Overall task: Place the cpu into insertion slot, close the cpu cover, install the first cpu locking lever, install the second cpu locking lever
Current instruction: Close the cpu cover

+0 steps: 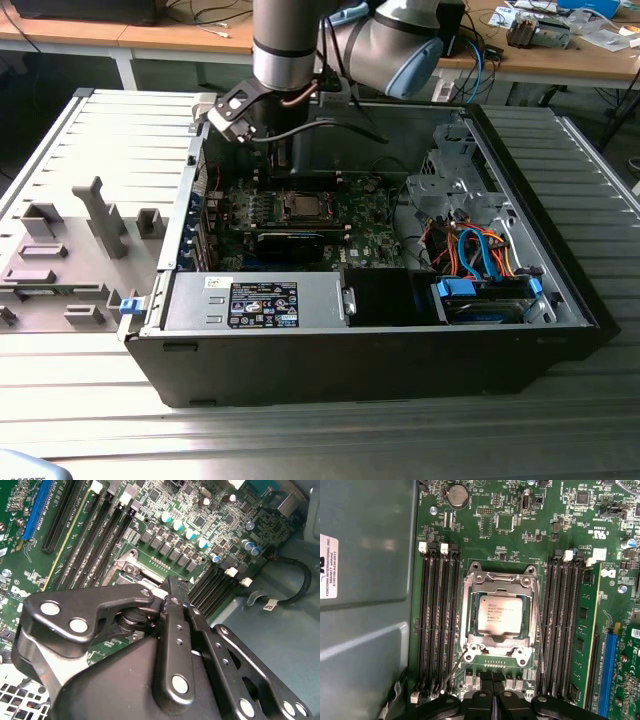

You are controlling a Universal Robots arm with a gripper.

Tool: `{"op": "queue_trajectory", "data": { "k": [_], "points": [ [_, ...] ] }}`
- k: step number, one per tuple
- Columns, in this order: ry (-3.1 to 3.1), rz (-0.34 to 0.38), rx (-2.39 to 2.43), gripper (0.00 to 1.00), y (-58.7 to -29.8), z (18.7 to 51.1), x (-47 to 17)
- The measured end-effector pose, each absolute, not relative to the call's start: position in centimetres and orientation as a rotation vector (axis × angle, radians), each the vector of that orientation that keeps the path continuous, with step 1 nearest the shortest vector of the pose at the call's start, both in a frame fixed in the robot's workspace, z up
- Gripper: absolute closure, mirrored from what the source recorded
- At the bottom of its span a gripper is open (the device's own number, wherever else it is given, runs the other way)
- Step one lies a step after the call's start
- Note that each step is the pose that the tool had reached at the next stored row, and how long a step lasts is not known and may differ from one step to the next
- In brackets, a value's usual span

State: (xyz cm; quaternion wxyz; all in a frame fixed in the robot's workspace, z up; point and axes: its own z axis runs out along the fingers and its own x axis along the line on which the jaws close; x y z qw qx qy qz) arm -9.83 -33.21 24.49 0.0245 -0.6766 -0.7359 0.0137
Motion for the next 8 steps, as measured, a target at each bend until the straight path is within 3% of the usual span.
{"op": "queue_trajectory", "data": {
  "k": [8],
  "points": [
    [-2.276, 0.042, -2.093, 0.89, -33.21, 24.43, -10.24]
  ]
}}
